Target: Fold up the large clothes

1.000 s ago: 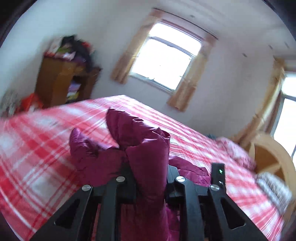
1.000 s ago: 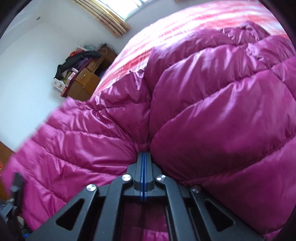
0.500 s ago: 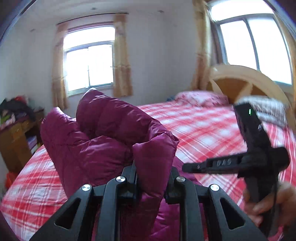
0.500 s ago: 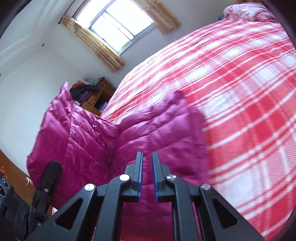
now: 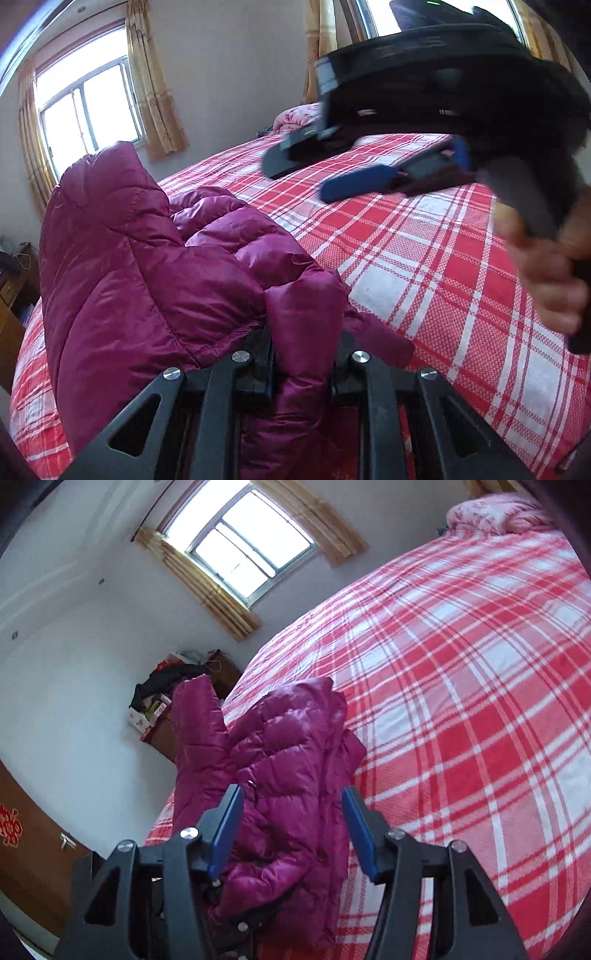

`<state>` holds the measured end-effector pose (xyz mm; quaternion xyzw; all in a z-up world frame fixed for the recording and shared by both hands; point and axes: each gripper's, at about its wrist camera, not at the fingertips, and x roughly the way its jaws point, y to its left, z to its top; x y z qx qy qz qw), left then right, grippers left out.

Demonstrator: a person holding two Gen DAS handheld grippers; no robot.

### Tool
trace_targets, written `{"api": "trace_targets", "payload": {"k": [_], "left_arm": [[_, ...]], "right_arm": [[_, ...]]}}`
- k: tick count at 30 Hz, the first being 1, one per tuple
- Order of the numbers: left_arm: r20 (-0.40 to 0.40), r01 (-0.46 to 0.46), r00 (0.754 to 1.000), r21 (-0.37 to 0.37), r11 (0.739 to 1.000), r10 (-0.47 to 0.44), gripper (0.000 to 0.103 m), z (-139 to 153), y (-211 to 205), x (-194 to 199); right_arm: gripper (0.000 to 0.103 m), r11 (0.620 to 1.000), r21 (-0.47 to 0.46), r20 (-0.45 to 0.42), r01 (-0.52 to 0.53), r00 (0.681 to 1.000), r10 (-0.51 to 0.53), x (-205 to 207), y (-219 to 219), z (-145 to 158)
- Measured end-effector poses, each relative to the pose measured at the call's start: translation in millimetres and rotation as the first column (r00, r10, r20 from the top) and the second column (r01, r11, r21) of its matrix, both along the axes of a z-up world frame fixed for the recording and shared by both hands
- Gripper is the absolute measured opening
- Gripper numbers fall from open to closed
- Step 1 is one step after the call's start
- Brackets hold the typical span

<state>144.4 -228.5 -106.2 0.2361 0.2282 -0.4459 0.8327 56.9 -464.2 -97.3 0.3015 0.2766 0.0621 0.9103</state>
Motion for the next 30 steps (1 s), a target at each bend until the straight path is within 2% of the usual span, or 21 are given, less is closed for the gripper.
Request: {"api": "trace_targets", "payload": {"k": [1, 2, 3, 6, 8, 10, 12, 14, 16, 18, 20, 21, 23, 25, 27, 28, 29, 30], "left_arm": [[-0.006, 0.009, 1.000, -0.011, 1.000, -0.009, 0.020, 2, 2, 1], [-0.011, 0.017, 1.000, -0.021, 1.000, -0.017, 0.020, 4, 4, 2], [-0.015, 0.023, 1.000, -0.027, 0.999, -0.023, 0.020, 6, 4, 1], [-0.032, 0.041, 0.999, -0.044, 0.998, -0.043, 0.020, 9, 17, 2], [-0.043, 0.045, 0.998, -0.049, 0.998, -0.047, 0.020, 10, 18, 5], [-0.064, 0.051, 0.996, -0.041, 0.998, -0.054, 0.020, 8, 14, 12], [-0.079, 0.064, 0.995, -0.028, 0.998, -0.066, 0.020, 3, 11, 13], [-0.091, 0.076, 0.993, -0.024, 0.997, -0.078, 0.020, 2, 11, 13], [-0.095, 0.080, 0.992, -0.027, 0.996, -0.082, 0.020, 4, 12, 12], [-0.094, 0.081, 0.992, -0.032, 0.996, -0.084, 0.020, 1, 15, 10], [-0.096, 0.083, 0.992, -0.028, 0.996, -0.085, 0.020, -2, 16, 10], [-0.095, 0.085, 0.992, -0.024, 0.996, -0.087, 0.020, -3, 15, 9], [-0.089, 0.087, 0.992, -0.016, 0.996, -0.088, 0.020, -2, 15, 8], [-0.085, 0.088, 0.992, -0.015, 0.996, -0.089, 0.020, -1, 15, 7], [-0.089, 0.089, 0.992, -0.026, 0.996, -0.091, 0.020, -1, 17, 7], [-0.091, 0.090, 0.992, -0.037, 0.995, -0.093, 0.020, 0, 20, 8], [-0.093, 0.089, 0.991, -0.047, 0.995, -0.093, 0.020, 1, 23, 8], [-0.094, 0.089, 0.991, -0.055, 0.995, -0.094, 0.020, 2, 25, 9]], "right_arm": [[0.035, 1.000, -0.020, -0.013, -0.006, 1.000, 0.006, 10, 4, -1], [0.014, 0.999, -0.040, -0.039, -0.031, 0.999, 0.029, 26, 10, -3], [0.010, 0.997, -0.047, -0.063, -0.062, 0.996, 0.059, 37, 15, -9], [0.010, 0.994, -0.029, -0.128, -0.109, 0.986, 0.105, 67, 26, -31], [0.000, 0.992, 0.035, -0.198, -0.124, 0.972, 0.129, 85, 28, -60], [0.000, 0.985, 0.093, -0.196, -0.145, 0.967, 0.161, 92, 28, -77], [0.000, 0.983, 0.117, -0.205, -0.142, 0.965, 0.164, 92, 24, -79], [0.000, 0.984, 0.091, -0.232, -0.152, 0.958, 0.170, 91, 23, -70], [0.013, 0.984, 0.063, -0.221, -0.168, 0.959, 0.178, 85, 22, -54], [0.034, 0.986, 0.063, -0.143, -0.154, 0.976, 0.162, 72, 15, -29], [0.084, 0.990, 0.078, -0.017, -0.120, 0.992, 0.122, 55, 7, 1], [0.089, 0.988, 0.091, 0.041, -0.123, 0.992, 0.120, 51, 6, 12], [0.090, 0.978, 0.123, 0.096, -0.167, 0.983, 0.156, 56, 9, 26], [0.090, 0.976, 0.093, 0.061, -0.195, 0.980, 0.190, 73, 21, 32], [0.079, 0.967, 0.035, -0.004, -0.252, 0.968, 0.252, 95, 39, 28], [0.061, 0.957, 0.017, -0.039, -0.291, 0.956, 0.291, 104, 50, 26], [0.032, 0.942, 0.011, -0.065, -0.335, 0.940, 0.335, 110, 59, 21], [0.019, 0.930, -0.015, -0.095, -0.368, 0.926, 0.365, 112, 69, 20]]}}
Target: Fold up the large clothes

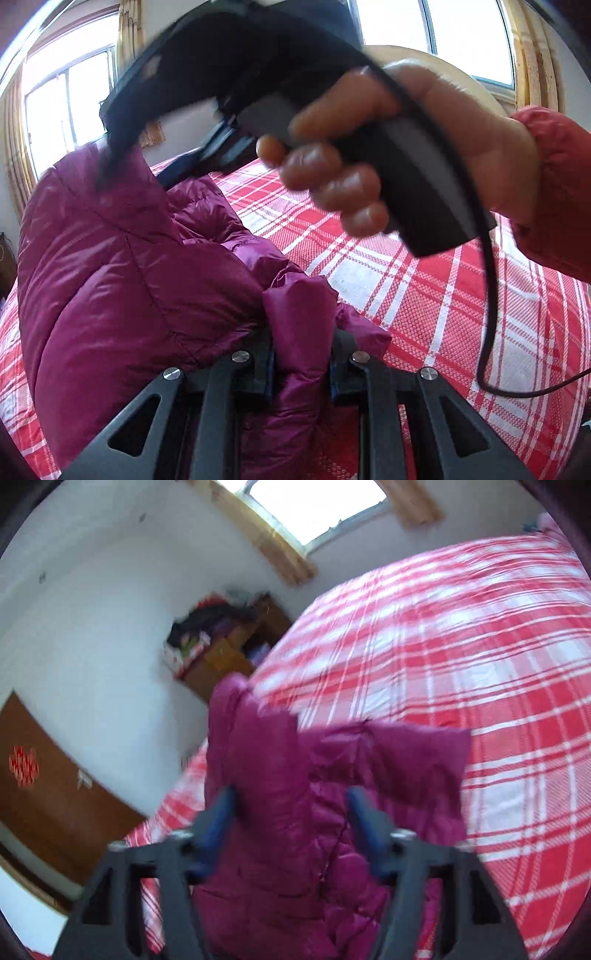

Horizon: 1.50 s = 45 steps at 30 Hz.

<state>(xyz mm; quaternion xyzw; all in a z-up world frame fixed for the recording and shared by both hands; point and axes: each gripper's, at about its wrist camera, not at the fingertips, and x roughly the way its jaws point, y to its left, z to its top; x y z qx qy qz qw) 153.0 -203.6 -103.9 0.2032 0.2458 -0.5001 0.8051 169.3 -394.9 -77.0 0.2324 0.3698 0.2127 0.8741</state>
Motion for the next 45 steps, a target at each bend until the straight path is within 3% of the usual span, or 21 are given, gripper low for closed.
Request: {"api": "trace_targets", "payload": {"k": [2, 6, 10, 15, 22, 25, 28, 30, 32, 33, 35, 37, 41, 43, 45], "left_arm": [[-0.011, 0.003, 1.000, -0.027, 1.000, -0.004, 0.021, 2, 7, 0], [-0.018, 0.010, 1.000, -0.059, 0.998, -0.011, 0.021, 7, 16, -2], [0.000, 0.038, 0.999, -0.014, 0.999, -0.038, 0.021, 2, 12, -10], [0.038, 0.072, 0.997, 0.048, 0.996, -0.074, 0.021, -5, -2, -20], [0.050, 0.143, 0.988, 0.068, 0.987, -0.146, 0.021, 2, 5, -39], [-0.010, 0.223, 0.975, 0.043, 0.974, -0.223, 0.021, 16, 37, -52], [-0.098, 0.234, 0.966, -0.057, 0.971, -0.238, 0.021, 45, 82, -53], [-0.116, 0.170, 0.975, -0.154, 0.973, -0.189, 0.021, 71, 107, -41], [-0.133, 0.030, 0.989, -0.250, 0.968, -0.064, 0.022, 98, 121, -9], [-0.141, -0.052, 0.990, -0.266, 0.963, 0.014, 0.030, 106, 121, 7], [-0.132, -0.206, 0.975, -0.242, 0.948, 0.178, 0.039, 113, 106, 43], [-0.131, -0.285, 0.956, -0.218, 0.933, 0.262, 0.039, 111, 83, 72], [-0.189, -0.380, 0.917, -0.140, 0.914, 0.352, 0.039, 80, 35, 116], [-0.216, -0.403, 0.897, -0.042, 0.914, 0.385, 0.039, 55, 18, 127], [-0.177, -0.424, 0.889, 0.026, 0.905, 0.422, 0.045, 30, 11, 124]], "right_arm": [[0.013, 0.996, -0.087, 0.045, 0.004, 0.999, 0.000, -12, 12, 12], [0.012, 0.990, -0.134, 0.135, 0.051, 0.990, -0.032, -44, 13, 38], [0.011, 0.959, -0.244, 0.140, 0.144, 0.984, -0.112, -46, 9, 17], [0.011, 0.959, -0.145, 0.098, 0.245, 0.968, -0.232, -55, -23, -18], [0.011, 0.954, -0.054, -0.037, 0.294, 0.955, -0.296, -39, -48, -69], [0.010, 0.954, -0.021, -0.057, 0.299, 0.952, -0.300, -35, -54, -83], [0.010, 0.953, 0.028, -0.067, 0.301, 0.952, -0.299, -35, -59, -88], [0.010, 0.954, 0.001, -0.055, 0.301, 0.952, -0.301, -34, -55, -86], [0.011, 0.953, -0.027, -0.045, 0.303, 0.952, -0.304, -33, -51, -84], [0.011, 0.951, -0.036, -0.042, 0.306, 0.951, -0.307, -33, -49, -83], [0.011, 0.949, -0.042, -0.039, 0.311, 0.949, -0.313, -34, -48, -82], [0.011, 0.948, -0.050, -0.033, 0.314, 0.948, -0.316, -35, -47, -83], [0.011, 0.945, -0.073, -0.020, 0.318, 0.947, -0.321, -39, -41, -81], [0.011, 0.945, -0.065, -0.021, 0.320, 0.947, -0.321, -40, -41, -82], [0.011, 0.949, -0.037, -0.026, 0.314, 0.949, -0.315, -40, -43, -83]]}}
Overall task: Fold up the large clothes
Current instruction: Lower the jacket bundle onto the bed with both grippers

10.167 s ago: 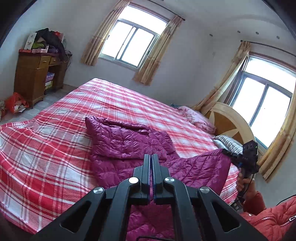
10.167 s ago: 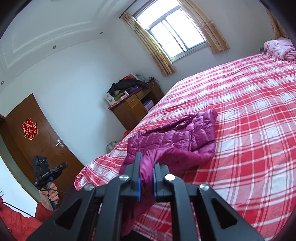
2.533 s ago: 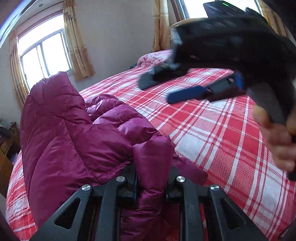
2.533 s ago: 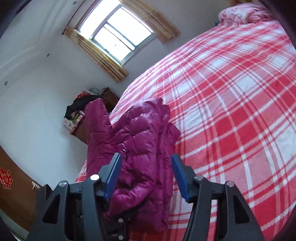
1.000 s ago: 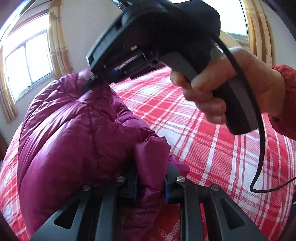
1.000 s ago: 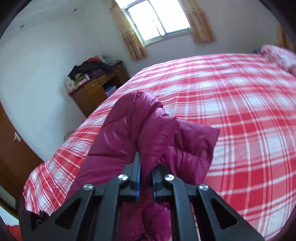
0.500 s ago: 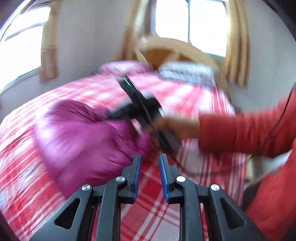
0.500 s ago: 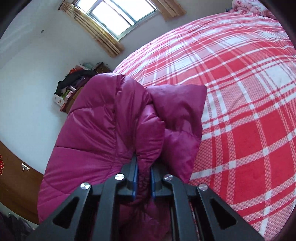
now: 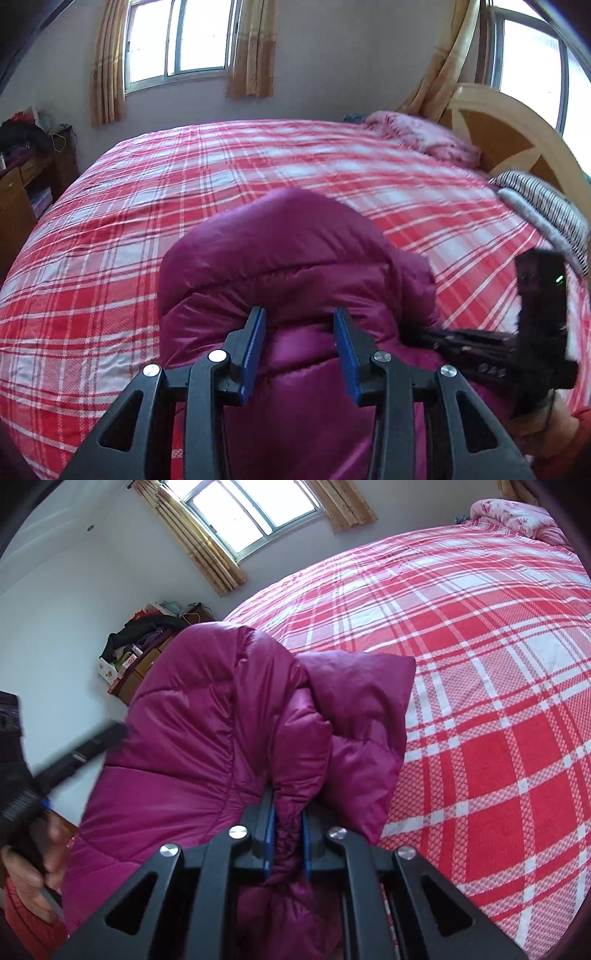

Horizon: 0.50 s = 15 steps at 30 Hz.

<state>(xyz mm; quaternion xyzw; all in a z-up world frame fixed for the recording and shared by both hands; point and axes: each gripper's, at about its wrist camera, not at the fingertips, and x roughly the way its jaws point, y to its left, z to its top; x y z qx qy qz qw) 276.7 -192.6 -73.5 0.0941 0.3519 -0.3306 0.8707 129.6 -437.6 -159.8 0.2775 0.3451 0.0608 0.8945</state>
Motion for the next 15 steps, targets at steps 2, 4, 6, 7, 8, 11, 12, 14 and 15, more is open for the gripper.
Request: {"api": "trace_targets", "payload": {"k": [2, 4, 6, 7, 8, 11, 12, 14, 15], "left_arm": [[0.039, -0.007, 0.999, 0.029, 1.000, 0.006, 0.053, -12, -3, -10], [0.060, -0.013, 0.998, 0.039, 0.999, 0.011, 0.056, -14, -1, -13], [0.060, -0.028, 0.998, 0.051, 0.998, 0.025, 0.059, -20, -6, -11], [0.052, -0.034, 0.998, 0.066, 0.997, 0.031, 0.060, -24, -8, -8], [0.040, -0.036, 0.999, 0.080, 0.996, 0.032, 0.061, -27, -11, -4], [0.028, -0.038, 0.999, 0.098, 0.994, 0.036, 0.062, -30, -14, -1], [0.029, -0.042, 0.999, 0.099, 0.994, 0.040, 0.062, -30, -15, 0], [0.040, -0.050, 0.998, 0.114, 0.992, 0.046, 0.062, -29, -16, -1], [0.049, -0.054, 0.998, 0.124, 0.991, 0.048, 0.062, -28, -18, -2]], "right_arm": [[0.011, 1.000, 0.027, -0.001, -0.005, 1.000, 0.005, 0, -3, -2], [0.011, 0.999, 0.047, -0.004, -0.006, 1.000, 0.006, 2, -6, -4], [0.011, 0.998, 0.063, -0.006, -0.002, 1.000, 0.002, 2, -8, -4], [0.011, 0.998, 0.068, -0.006, 0.004, 1.000, -0.003, 2, -10, -3], [0.013, 0.998, 0.070, -0.009, 0.010, 1.000, -0.010, 1, -12, -1], [0.023, 0.998, 0.048, -0.021, 0.043, 0.999, -0.042, -9, -19, 17], [0.025, 0.997, 0.038, -0.013, 0.060, 0.998, -0.059, -15, -22, 26], [0.054, 0.995, 0.012, 0.008, 0.102, 0.995, -0.102, -26, -26, 47], [0.069, 0.993, -0.001, 0.009, 0.119, 0.993, -0.119, -28, -27, 54]]}}
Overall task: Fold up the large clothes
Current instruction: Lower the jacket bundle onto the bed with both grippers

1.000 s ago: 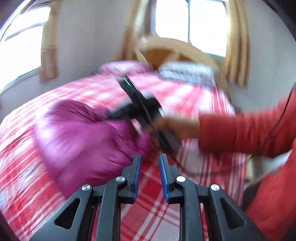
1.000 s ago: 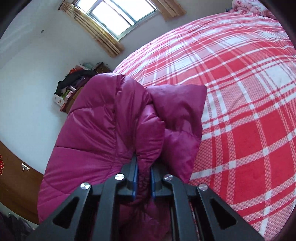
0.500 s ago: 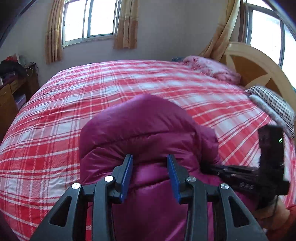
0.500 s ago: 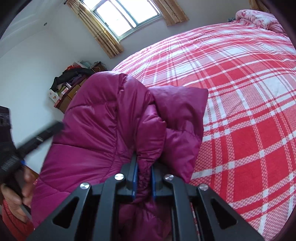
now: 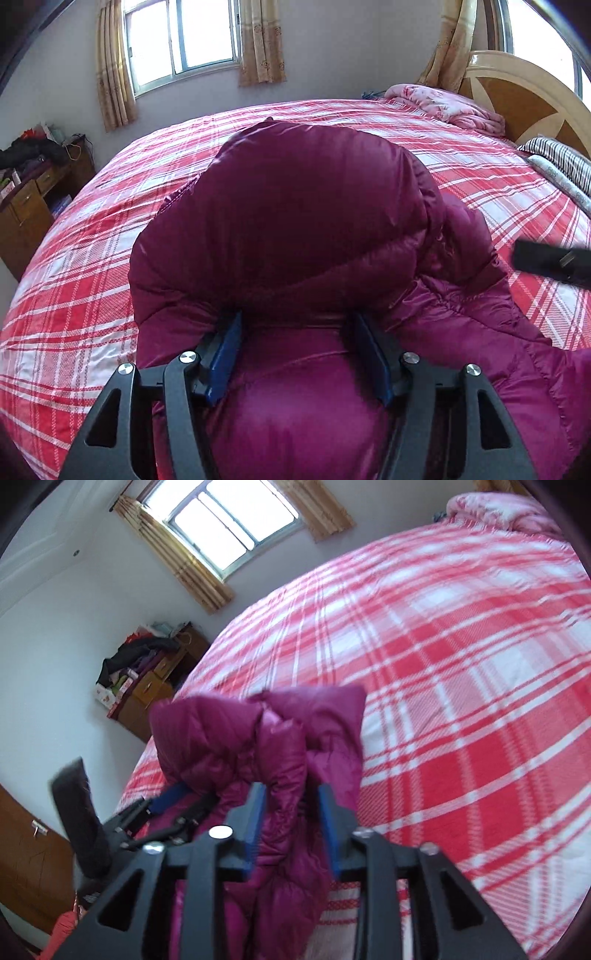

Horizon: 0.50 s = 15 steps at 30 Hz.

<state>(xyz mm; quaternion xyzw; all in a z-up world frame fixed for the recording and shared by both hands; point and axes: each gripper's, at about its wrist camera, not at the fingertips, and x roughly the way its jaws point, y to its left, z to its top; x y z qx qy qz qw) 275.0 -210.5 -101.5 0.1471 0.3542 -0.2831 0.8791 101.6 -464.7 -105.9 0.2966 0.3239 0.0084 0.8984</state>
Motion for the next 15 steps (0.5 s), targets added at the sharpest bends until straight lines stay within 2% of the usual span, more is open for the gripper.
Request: {"api": "trace_targets", "payload": {"k": [1, 3, 4, 6, 7, 8, 10, 13, 15], "left_arm": [[0.008, -0.002, 1.000, 0.010, 1.000, 0.002, 0.062, 0, -1, -1], [0.020, -0.007, 1.000, 0.022, 1.000, 0.007, 0.063, 1, -4, -2], [0.023, -0.009, 1.000, 0.024, 1.000, 0.009, 0.063, 1, -4, -3], [0.030, -0.014, 0.999, 0.028, 0.999, 0.013, 0.063, 2, -4, -3], [0.035, -0.016, 0.999, 0.032, 0.999, 0.015, 0.063, 3, -4, -3], [0.036, -0.017, 0.999, 0.031, 0.999, 0.015, 0.064, 3, -3, -3], [0.032, -0.017, 0.999, 0.014, 1.000, 0.016, 0.064, 5, 1, -2], [0.016, -0.026, 1.000, -0.022, 0.999, 0.026, 0.064, 11, 12, 0], [0.030, -0.040, 0.999, -0.014, 0.999, 0.040, 0.065, 17, 16, -3]], "right_arm": [[0.092, 1.000, -0.010, 0.003, 0.013, 1.000, -0.013, -1, 0, 7], [0.095, 1.000, -0.027, 0.003, 0.005, 1.000, -0.004, 4, 6, 14], [0.092, 0.999, -0.047, -0.015, 0.008, 1.000, -0.009, 9, 8, 13], [0.076, 0.996, -0.089, -0.081, 0.022, 0.996, -0.029, 27, 14, -1], [0.065, 0.997, -0.073, -0.107, 0.017, 0.994, -0.025, 36, 16, -11], [0.062, 0.999, -0.046, -0.128, 0.011, 0.992, -0.017, 42, 15, -23], [0.062, 1.000, -0.023, -0.141, 0.010, 0.990, -0.013, 45, 15, -40], [0.064, 1.000, -0.002, -0.080, 0.017, 0.997, -0.017, 39, 13, -51], [0.064, 1.000, -0.002, -0.056, 0.010, 0.998, -0.010, 36, 11, -55]]}}
